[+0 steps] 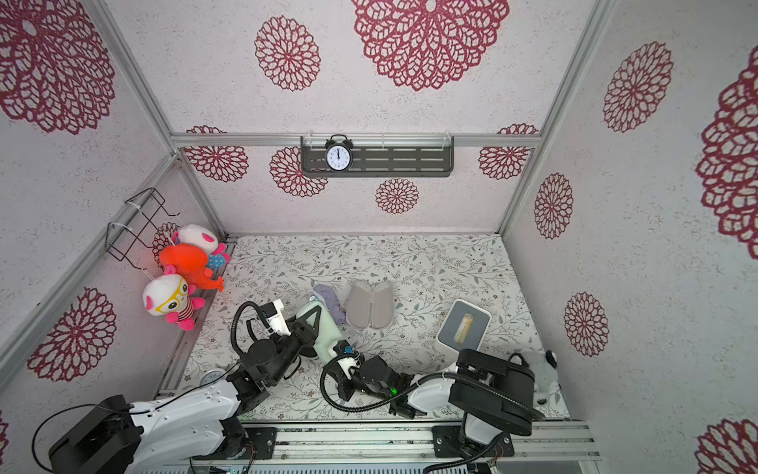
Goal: Put umbrellas into zippered umbrella sleeves
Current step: Zip the zipper on the umbrella sleeve.
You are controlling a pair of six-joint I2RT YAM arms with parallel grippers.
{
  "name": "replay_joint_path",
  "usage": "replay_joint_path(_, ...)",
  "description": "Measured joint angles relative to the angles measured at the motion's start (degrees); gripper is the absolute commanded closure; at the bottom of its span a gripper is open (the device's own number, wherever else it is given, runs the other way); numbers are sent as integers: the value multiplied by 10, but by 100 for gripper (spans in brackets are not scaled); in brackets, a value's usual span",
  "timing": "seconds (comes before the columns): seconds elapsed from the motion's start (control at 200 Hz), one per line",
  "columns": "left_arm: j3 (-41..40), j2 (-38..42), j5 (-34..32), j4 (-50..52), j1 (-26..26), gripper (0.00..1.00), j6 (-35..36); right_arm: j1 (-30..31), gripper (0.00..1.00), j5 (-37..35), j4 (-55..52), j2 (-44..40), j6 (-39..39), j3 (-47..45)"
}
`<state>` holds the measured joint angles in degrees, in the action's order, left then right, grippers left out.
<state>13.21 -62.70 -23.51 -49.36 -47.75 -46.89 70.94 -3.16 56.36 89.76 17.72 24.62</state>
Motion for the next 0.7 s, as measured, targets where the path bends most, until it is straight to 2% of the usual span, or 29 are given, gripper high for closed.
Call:
replay_joint_path(0.27,-27,-21,-45,-51,-26,100,-28,17,100,-37,32,2,5,0)
replay_joint_path(0.47,-18,-50,-74,-74,-52,100,-30,20,100,-72,23,2,4,28)
replay_joint_path(0.625,-18,-66,-83,-84,-59,96,-41,23,100,-91,8,-2,4,30)
replay_joint_path(0.7,-16,-75,-93,-83,-74,90,-44,25,100,-92,-6,-11,10,28)
